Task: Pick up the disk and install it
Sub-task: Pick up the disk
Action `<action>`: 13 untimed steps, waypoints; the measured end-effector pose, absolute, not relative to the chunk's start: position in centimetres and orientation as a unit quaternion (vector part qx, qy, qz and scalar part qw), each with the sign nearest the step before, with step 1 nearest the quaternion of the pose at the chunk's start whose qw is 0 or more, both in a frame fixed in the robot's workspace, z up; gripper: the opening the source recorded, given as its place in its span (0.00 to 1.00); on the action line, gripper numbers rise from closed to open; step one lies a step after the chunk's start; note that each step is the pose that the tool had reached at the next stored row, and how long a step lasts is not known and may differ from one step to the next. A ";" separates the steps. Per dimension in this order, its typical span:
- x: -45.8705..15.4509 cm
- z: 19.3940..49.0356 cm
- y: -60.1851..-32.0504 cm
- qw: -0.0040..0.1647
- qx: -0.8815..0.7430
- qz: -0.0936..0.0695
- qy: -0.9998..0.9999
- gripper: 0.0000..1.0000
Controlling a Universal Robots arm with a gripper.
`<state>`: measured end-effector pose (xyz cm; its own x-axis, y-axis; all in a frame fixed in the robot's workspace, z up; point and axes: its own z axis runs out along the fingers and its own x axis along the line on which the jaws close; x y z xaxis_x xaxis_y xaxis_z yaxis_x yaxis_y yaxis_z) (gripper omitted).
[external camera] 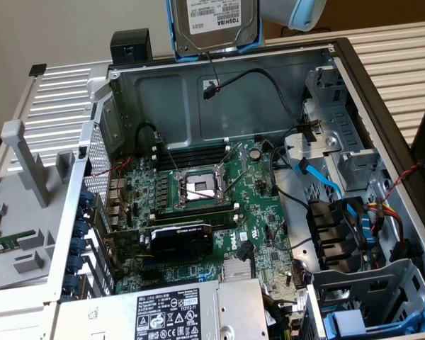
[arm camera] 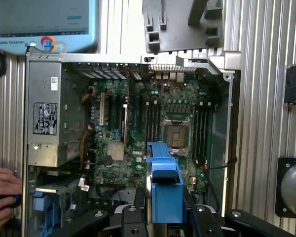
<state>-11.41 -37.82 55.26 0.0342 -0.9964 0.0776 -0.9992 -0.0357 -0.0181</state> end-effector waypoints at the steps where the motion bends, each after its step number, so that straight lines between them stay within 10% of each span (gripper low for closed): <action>1: -11.3 55.3 -38.0 0.020 0.719 0.034 -0.694 0.37; 13: -10.6 55.3 -38.6 0.020 0.719 0.034 -0.694 0.37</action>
